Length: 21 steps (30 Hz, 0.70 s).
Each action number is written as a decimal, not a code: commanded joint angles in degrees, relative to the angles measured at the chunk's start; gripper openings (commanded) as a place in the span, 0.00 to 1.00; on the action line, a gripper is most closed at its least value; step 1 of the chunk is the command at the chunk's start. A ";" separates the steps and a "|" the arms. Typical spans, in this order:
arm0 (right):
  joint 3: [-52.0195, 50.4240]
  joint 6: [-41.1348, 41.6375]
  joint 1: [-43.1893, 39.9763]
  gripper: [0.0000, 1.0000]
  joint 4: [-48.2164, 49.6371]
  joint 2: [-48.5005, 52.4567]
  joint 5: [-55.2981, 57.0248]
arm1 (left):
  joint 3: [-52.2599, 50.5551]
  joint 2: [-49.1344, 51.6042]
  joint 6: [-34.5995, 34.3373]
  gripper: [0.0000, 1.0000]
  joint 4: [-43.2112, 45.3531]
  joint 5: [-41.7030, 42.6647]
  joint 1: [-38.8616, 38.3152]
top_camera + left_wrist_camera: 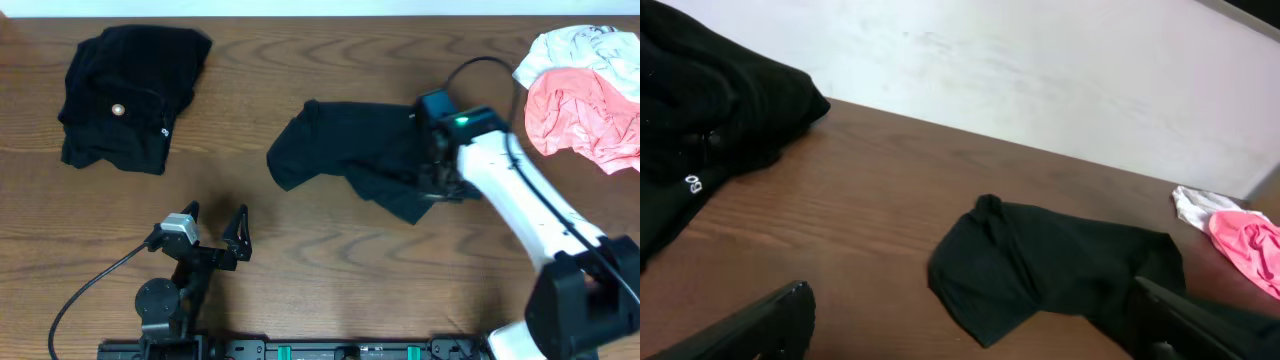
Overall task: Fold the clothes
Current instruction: 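Grasp the garment's labeled corner with right gripper and pull it rightward, then reach left gripper to the garment's left side and grasp it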
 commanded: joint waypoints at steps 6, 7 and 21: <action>1.22 1.11 -6.62 0.01 -3.72 -4.13 4.76 | -1.70 -0.35 0.33 0.98 -0.63 0.55 -0.28; 1.22 1.09 -6.67 0.01 -4.17 -4.13 4.76 | -1.70 -0.35 0.33 0.98 -0.63 0.55 -0.28; 1.22 1.09 -6.54 0.01 -7.06 -5.27 7.10 | -1.70 -0.35 0.33 0.98 -0.63 0.11 -0.28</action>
